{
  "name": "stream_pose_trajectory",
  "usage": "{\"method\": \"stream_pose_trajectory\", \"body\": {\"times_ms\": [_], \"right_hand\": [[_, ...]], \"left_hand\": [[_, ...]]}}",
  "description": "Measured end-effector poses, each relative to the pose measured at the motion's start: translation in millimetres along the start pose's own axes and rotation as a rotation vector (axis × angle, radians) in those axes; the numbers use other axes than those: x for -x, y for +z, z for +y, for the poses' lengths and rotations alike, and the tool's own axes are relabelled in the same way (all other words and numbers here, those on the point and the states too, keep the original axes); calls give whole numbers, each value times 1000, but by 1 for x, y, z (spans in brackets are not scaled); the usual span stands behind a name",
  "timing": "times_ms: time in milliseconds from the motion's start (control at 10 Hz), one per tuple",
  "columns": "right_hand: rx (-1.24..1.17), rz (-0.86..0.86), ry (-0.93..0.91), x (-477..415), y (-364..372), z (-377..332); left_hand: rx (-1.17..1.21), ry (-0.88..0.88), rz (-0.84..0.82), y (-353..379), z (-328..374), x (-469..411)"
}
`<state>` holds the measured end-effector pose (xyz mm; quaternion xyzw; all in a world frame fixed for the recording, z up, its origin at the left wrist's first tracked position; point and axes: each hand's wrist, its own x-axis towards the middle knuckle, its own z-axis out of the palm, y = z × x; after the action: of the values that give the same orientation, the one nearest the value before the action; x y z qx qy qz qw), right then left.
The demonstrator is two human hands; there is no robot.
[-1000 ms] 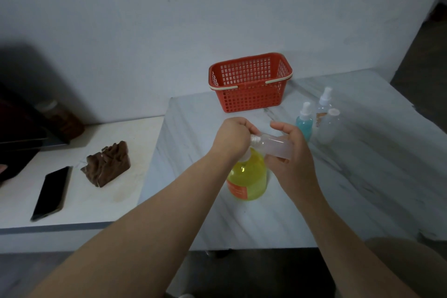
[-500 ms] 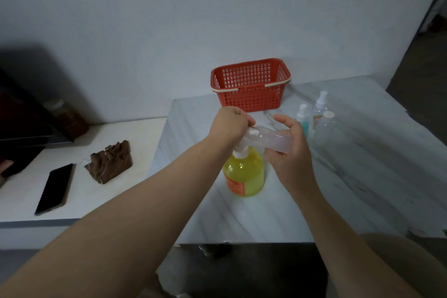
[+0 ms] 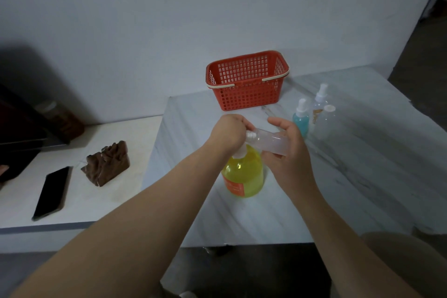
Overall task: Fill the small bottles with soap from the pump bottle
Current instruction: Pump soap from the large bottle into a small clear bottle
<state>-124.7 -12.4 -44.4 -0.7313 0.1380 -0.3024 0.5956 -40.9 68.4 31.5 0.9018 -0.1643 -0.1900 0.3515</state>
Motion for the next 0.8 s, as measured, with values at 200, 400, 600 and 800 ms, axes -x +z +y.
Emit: {"method": "stream_pose_trajectory", "body": {"times_ms": [200, 400, 600, 800], "right_hand": [[-8, 1, 16, -1, 2, -1], [-61, -15, 37, 3, 0, -9], [-30, -60, 31, 6, -10, -15], [2, -54, 28, 6, -16, -15]], "left_hand": [[-17, -8, 45, 3, -7, -6], [29, -20, 57, 2, -7, -6], [235, -66, 87, -3, 2, 9], [193, -53, 84, -7, 10, 8]]}}
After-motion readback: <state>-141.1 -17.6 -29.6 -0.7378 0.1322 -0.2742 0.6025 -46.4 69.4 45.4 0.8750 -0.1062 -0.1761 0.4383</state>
